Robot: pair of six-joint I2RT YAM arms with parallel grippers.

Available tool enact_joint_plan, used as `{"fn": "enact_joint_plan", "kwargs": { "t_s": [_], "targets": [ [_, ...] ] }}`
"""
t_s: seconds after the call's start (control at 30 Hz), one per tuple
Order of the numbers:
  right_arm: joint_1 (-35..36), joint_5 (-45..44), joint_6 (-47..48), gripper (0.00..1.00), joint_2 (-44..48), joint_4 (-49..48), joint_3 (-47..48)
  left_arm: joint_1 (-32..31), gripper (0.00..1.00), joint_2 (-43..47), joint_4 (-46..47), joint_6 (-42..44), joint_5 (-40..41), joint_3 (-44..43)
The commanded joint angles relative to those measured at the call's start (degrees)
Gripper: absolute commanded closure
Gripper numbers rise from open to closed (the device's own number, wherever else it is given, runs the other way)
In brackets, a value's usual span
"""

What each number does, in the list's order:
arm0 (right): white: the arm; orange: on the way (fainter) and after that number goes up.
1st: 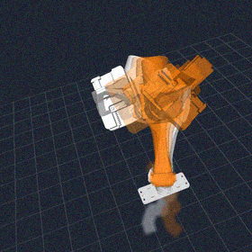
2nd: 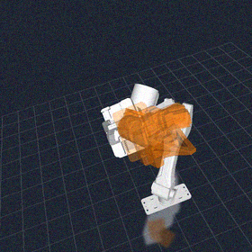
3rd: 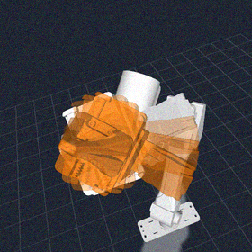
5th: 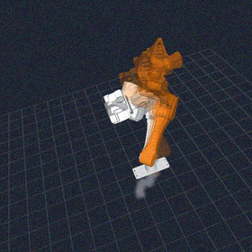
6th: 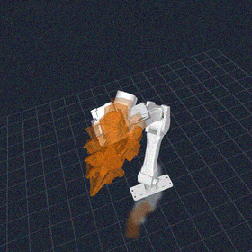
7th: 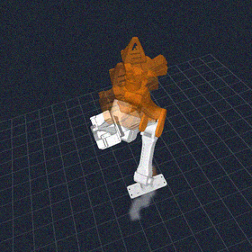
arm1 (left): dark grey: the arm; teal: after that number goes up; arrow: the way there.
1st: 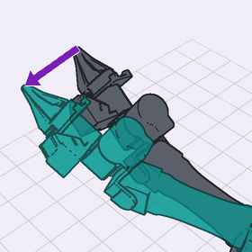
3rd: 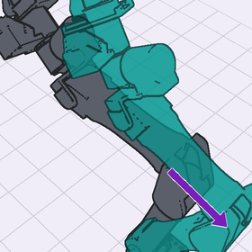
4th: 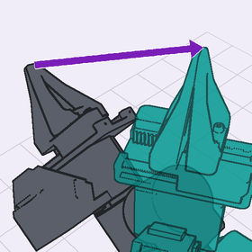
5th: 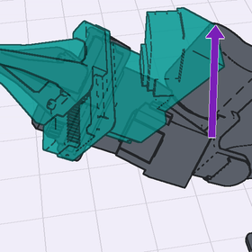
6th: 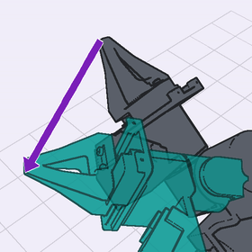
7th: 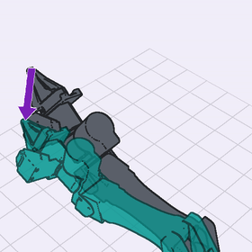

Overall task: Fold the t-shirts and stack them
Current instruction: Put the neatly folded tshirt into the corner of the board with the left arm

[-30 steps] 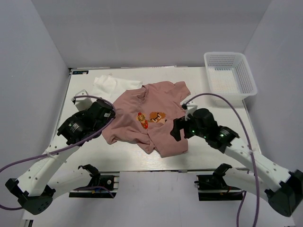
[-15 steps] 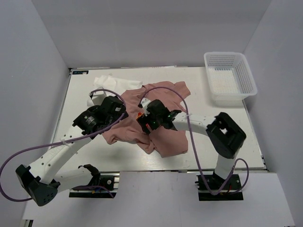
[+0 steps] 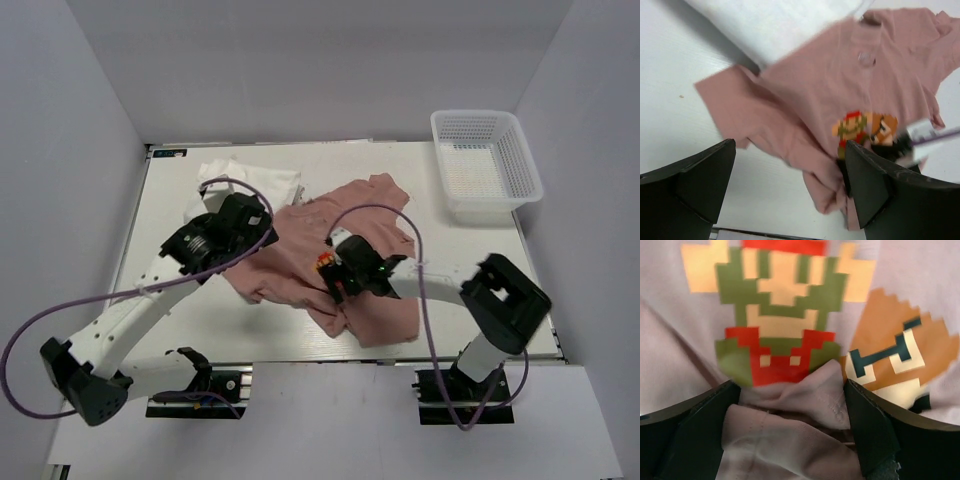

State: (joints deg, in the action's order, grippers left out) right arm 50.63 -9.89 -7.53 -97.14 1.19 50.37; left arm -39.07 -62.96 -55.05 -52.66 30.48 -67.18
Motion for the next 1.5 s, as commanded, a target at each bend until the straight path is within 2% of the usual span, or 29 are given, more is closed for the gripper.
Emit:
{"fn": "enact_joint_plan", "kwargs": {
  "t_s": [0.0,0.1,0.23,0.33,0.37,0.4,0.43,0.47,0.5,0.6,0.67,0.77,0.87,1.03,1.13,1.27,1.33,1.47],
  "targets": [
    [-1.9,-0.7,-12.9,0.1,9.4,15.3,-9.7,0.2,0.0,-5.3,1.4,2.8,-2.5,-4.7],
    [-2.1,3.3,-20.3,0.1,14.0,19.6,-15.1,0.2,0.0,-10.0,1.4,4.2,-4.0,-7.5],
    [-2.4,-3.9,-27.1,0.1,24.4,32.6,-15.0,1.4,0.0,-14.2,3.6,7.1,-5.3,-9.5],
    [-2.4,-8.8,-24.6,0.1,29.6,37.3,-9.0,2.9,0.0,-18.9,4.2,8.9,-4.3,-10.9],
    [-2.4,-8.7,-23.3,0.1,32.6,37.4,-3.1,4.0,0.0,-20.4,4.2,10.9,-3.6,-12.4],
    [-2.3,-8.0,-18.1,0.1,33.5,36.9,-1.3,4.0,0.0,-21.9,4.8,12.8,-2.7,-13.5],
    [-2.2,-7.8,-16.8,0.1,34.0,36.8,0.4,4.8,0.0,-23.3,7.3,15.8,-2.2,-14.4],
    [-2.4,-7.8,-13.8,0.1,35.0,37.2,5.8,4.8,0.0,-25.3,9.5,24.5,-2.2,-15.0],
    [-2.3,-8.7,-12.5,0.1,35.1,37.5,7.2,4.8,0.0,-25.9,11.6,29.7,-3.4,-15.0],
    [-2.6,-10.7,-8.7,0.1,35.0,38.3,11.0,5.3,0.0,-26.4,18.7,45.2,-14.8,-13.7],
    [-2.6,-10.5,-7.5,0.1,34.3,38.8,11.5,5.3,0.0,-25.8,23.4,51.7,-16.6,-11.5],
    [-2.5,-9.7,-7.5,0.1,33.6,37.8,10.8,7.3,0.0,-27.7,26.2,54.8,-22.6,-10.2],
    [-2.6,-9.9,-7.6,0.1,33.0,37.4,10.9,9.8,0.0,-33.5,25.5,56.1,-26.9,-13.8],
    [-2.8,-11.1,-6.9,0.1,33.4,37.0,10.9,13.2,0.0,-42.8,20.4,59.2,-28.3,-20.2],
    [-2.9,-11.6,-6.6,0.1,33.9,36.6,10.5,14.0,0.0,-44.4,20.8,59.8,-30.9,-19.4],
    [-3.1,-12.3,-6.3,0.1,33.8,36.5,10.5,16.3,0.0,-47.0,21.4,60.4,-29.9,-17.7],
    [-3.3,-12.5,-5.7,0.1,33.0,36.3,10.9,17.1,0.03,-48.5,21.4,60.4,-26.5,-17.7],
    [-3.7,-13.4,-5.7,0.1,31.8,35.8,11.2,21.9,0.03,-50.3,23.4,60.4,-26.5,-17.2]
  ]
}}
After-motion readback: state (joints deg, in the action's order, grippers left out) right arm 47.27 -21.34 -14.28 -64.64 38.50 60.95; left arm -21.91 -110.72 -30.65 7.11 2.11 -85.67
